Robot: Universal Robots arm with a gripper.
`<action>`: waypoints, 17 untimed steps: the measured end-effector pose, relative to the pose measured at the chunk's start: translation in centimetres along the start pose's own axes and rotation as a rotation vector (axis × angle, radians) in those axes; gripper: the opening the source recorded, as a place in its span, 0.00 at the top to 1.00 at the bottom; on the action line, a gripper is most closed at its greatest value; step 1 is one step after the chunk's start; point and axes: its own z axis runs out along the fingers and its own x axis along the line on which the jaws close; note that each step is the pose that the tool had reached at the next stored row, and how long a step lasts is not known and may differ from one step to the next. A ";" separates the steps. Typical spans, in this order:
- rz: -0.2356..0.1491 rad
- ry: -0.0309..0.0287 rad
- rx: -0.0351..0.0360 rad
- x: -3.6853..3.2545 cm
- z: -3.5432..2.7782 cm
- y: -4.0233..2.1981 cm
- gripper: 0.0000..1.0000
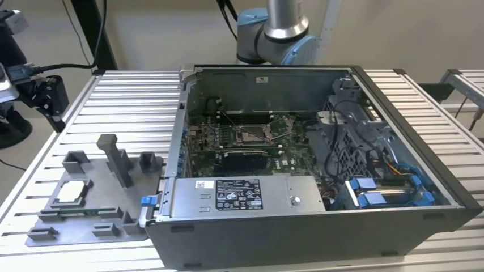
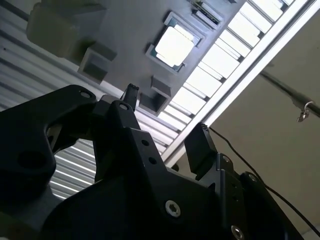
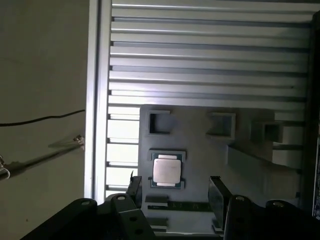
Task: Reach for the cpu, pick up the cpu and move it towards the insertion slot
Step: 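Pick up the cpu and move it towards the insertion slot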
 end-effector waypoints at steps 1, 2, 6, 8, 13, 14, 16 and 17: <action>0.000 0.0001 0.0000 0.00 0.14 -0.04 0.00; 0.000 0.0000 0.0000 0.01 0.28 -0.12 0.00; 0.000 0.0000 0.0000 0.04 0.98 -0.59 0.00; 0.000 -0.0001 -0.0001 0.04 1.35 -0.79 0.00; 0.003 -0.0002 -0.0001 0.05 2.24 -1.23 0.00; 0.006 -0.0004 -0.0001 0.06 2.43 -1.29 0.00; 0.011 -0.0004 0.0000 0.06 2.77 -1.39 0.00; 0.014 -0.0005 0.0000 0.06 2.96 -1.45 0.00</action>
